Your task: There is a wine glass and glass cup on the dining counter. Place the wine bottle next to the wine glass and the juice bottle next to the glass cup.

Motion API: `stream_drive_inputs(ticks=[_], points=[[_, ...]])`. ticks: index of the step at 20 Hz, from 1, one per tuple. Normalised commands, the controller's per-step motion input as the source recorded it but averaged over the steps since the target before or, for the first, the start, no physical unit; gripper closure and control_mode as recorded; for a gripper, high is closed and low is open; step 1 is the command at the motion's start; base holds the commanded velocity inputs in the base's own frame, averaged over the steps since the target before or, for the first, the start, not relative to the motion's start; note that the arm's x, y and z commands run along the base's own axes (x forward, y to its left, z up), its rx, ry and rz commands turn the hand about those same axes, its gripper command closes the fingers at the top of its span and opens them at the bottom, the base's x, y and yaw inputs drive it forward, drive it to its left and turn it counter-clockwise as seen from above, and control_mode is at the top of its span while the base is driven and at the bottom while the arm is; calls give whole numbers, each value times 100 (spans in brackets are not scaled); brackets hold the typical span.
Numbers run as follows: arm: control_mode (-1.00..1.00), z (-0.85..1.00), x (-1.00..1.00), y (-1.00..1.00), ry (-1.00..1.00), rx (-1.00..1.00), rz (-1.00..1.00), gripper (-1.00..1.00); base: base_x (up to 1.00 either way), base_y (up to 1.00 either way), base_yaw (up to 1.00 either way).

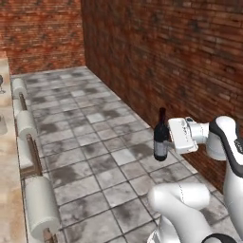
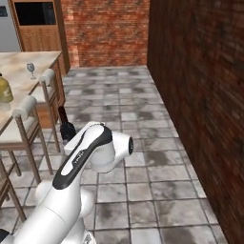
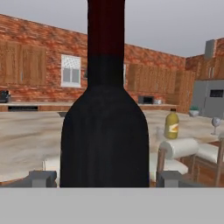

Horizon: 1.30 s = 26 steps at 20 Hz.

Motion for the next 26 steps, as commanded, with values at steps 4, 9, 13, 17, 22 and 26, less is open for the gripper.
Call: stream_drive_inputs(ticks=[4,9,13,17,22,26], points=[[100,0,0,0,0,0,0,100,93,0,8],[100,0,0,0,0,0,0,100,92,0,8],[100,0,0,0,0,0,0,100,92,-3,8],[100,0,0,0,0,0,0,100,92,-4,8],[100,0,0,0,0,0,0,100,92,-6,6],[100,0,0,0,0,0,0,100,92,-12,2]])
